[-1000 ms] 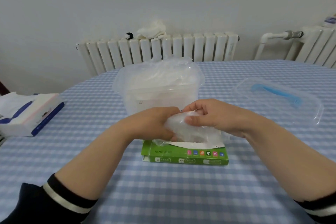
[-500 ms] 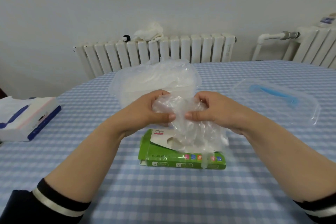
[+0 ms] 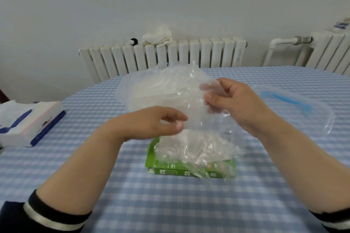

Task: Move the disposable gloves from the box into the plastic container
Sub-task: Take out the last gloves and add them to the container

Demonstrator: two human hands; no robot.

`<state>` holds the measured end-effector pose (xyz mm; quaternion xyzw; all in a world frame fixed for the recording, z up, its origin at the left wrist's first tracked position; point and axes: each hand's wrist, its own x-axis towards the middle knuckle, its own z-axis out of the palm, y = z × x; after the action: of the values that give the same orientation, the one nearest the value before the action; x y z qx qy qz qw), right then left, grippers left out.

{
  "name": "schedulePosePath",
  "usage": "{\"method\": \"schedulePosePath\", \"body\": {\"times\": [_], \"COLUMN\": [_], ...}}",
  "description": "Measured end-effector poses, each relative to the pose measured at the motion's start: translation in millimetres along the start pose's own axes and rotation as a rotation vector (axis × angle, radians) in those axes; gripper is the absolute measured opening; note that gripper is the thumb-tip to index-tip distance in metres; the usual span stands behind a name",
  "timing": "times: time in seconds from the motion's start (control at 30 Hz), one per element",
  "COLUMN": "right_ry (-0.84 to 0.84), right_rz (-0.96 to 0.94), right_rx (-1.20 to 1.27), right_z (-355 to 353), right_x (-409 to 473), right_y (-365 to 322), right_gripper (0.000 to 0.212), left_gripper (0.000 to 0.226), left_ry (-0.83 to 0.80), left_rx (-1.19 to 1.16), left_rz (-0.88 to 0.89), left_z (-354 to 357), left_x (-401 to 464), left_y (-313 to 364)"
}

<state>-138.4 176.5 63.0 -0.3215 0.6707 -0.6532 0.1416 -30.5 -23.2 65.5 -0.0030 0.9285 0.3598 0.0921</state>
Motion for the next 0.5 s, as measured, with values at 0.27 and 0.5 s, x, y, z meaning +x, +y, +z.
{"method": "schedulePosePath", "body": {"times": [0.27, 0.5], "right_ry": [-0.089, -0.034], "right_rz": [-0.061, 0.136], "right_rx": [-0.209, 0.050], "right_z": [10.4, -2.3], "right_x": [-7.2, -1.3], "right_y": [-2.4, -7.4], "right_gripper": [0.064, 0.088], "left_gripper": [0.016, 0.023], "left_ry": [0.459, 0.328], "left_rx": [-0.485, -0.363], "left_rz": [0.179, 0.227], "left_z": [6.3, 2.6], "left_x": [6.3, 0.4], "left_y": [21.3, 24.8]}}
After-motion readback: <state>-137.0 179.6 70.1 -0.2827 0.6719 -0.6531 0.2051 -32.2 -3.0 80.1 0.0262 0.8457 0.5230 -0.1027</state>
